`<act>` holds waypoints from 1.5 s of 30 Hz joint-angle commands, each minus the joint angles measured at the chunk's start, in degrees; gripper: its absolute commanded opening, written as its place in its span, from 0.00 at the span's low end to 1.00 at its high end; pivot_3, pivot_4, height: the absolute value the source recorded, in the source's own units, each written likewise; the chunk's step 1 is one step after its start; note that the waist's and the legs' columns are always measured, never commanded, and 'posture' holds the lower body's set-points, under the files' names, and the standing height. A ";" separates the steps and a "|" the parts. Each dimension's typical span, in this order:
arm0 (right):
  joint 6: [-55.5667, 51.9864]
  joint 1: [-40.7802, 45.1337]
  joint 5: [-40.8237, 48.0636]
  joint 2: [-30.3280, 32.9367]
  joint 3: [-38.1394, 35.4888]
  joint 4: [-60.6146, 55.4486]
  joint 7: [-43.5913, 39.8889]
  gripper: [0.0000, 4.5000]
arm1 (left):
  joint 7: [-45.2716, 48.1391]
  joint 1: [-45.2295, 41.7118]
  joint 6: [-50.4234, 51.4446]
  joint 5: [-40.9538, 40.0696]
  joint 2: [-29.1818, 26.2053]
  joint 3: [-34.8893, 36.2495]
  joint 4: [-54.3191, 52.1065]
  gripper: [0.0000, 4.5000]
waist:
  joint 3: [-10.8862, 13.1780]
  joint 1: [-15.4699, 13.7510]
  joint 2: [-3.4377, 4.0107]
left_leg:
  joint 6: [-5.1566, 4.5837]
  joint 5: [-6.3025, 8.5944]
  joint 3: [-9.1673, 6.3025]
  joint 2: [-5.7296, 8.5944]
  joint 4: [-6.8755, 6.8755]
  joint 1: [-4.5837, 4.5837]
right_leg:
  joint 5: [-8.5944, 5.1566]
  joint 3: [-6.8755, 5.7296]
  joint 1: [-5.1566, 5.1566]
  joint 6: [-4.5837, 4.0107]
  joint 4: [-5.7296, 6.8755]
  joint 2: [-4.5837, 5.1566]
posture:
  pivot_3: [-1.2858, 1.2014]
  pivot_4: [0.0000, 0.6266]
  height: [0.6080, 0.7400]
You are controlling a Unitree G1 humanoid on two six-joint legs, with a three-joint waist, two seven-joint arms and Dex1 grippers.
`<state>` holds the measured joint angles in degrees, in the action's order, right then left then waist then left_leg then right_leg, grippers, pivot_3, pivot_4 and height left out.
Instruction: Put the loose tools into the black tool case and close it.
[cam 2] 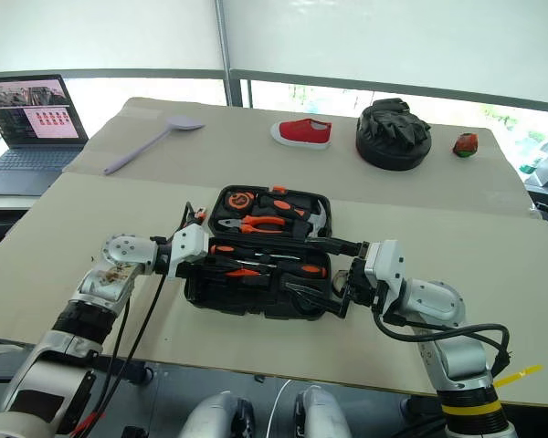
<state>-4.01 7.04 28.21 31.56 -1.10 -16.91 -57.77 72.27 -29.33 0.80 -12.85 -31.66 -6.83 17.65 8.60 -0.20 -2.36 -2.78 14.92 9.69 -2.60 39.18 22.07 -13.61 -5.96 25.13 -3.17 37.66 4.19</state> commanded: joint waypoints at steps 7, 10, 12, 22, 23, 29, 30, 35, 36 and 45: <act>5.58 -5.63 0.81 2.91 -8.09 1.47 -3.07 1.00 | -14.96 22.43 15.02 -15.77 -8.41 30.47 -20.16 0.74 | 0.03 0.94 0.05 | 0.04 -0.01 0.00 -0.01 -0.23 -0.34 | -0.02 0.03 -0.18 0.02 -0.04 0.08 | 0.52 0.24 1.00; 6.39 -5.88 0.94 3.10 -9.03 2.65 -2.93 1.00 | -18.59 31.36 17.49 -17.31 -9.07 39.18 -22.10 0.99 | 0.04 0.90 0.06 | 0.01 0.03 -0.01 -0.01 -0.23 -0.34 | -0.03 0.02 -0.15 0.03 -0.06 0.10 | 0.52 0.24 1.00; 5.06 -6.59 2.63 3.62 -8.69 2.43 -4.63 1.00 | -20.10 37.55 16.98 -16.05 -9.25 43.80 -20.63 0.99 | 0.04 0.75 0.06 | 0.04 0.05 -0.02 -0.01 -0.24 -0.34 | -0.03 0.04 -0.13 0.02 -0.07 0.13 | 0.52 0.24 1.00; 5.21 -4.44 3.50 2.64 -7.40 2.01 -5.24 1.00 | -23.35 39.23 21.23 -18.23 -9.96 43.29 -21.56 0.99 | 0.09 -1.16 0.14 | 0.22 0.56 -0.06 -0.01 -0.27 -0.22 | -0.05 -0.08 0.07 -0.05 -0.22 0.28 | 0.52 0.24 1.00; 5.21 -3.80 3.61 2.47 -7.34 1.76 -5.11 1.00 | -24.69 36.90 22.98 -18.72 -9.88 41.95 -22.63 0.99 | 0.09 -1.33 0.14 | 0.22 0.57 -0.07 -0.01 -0.28 -0.21 | -0.05 -0.08 0.02 -0.05 -0.25 0.28 | 0.52 0.24 1.00; 4.65 -0.64 2.96 1.04 -6.02 0.95 -3.93 1.00 | -35.68 21.85 35.08 -17.03 -7.74 30.63 -25.93 0.99 | 0.06 -0.98 0.11 | 0.57 0.31 -0.04 0.02 -0.27 -0.04 | 0.17 -0.17 -0.06 -0.20 -0.28 0.26 | 0.52 0.24 1.00; 4.61 -0.39 2.70 0.74 -5.66 0.87 -3.64 1.00 | -37.67 19.31 36.24 -15.77 -7.00 28.51 -24.81 0.99 | 0.05 -0.88 0.12 | 0.44 0.24 -0.03 0.02 -0.29 -0.06 | 0.22 -0.16 -0.10 -0.26 -0.31 0.24 | 0.52 0.24 1.00; 4.71 0.17 2.10 -0.02 -4.59 0.49 -2.39 1.00 | -41.15 9.69 37.66 -11.32 -3.89 20.30 -17.69 0.99 | 0.06 -0.09 0.10 | 0.11 0.04 0.02 0.03 -0.28 -0.08 | 0.19 -0.15 -0.10 -0.22 -0.22 0.17 | 0.52 0.24 1.00; 4.74 0.20 2.01 -0.07 -4.40 0.42 -2.24 1.00 | -40.86 8.09 37.28 -10.10 -3.59 18.15 -15.96 0.99 | 0.06 -0.15 0.10 | 0.13 0.03 0.02 0.03 -0.28 -0.08 | 0.16 -0.16 -0.09 -0.17 -0.20 0.16 | 0.52 0.24 1.00; 4.68 0.40 1.33 -1.22 -2.95 -0.80 -0.51 1.00 | -43.22 -4.69 32.61 -0.25 1.49 8.62 3.34 0.94 | 0.06 -0.41 0.08 | 0.24 -0.06 0.01 0.04 -0.23 -0.12 | 0.03 -0.10 -0.08 0.05 -0.06 0.14 | 0.52 0.24 1.00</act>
<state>0.00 7.02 29.40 30.48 -3.77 -15.35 -58.85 29.44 -32.58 34.93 -15.18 -30.36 2.87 18.77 8.66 -0.61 -2.28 -2.55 14.86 9.70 -2.56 38.95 21.95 -13.57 -6.07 25.05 -3.12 37.61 4.33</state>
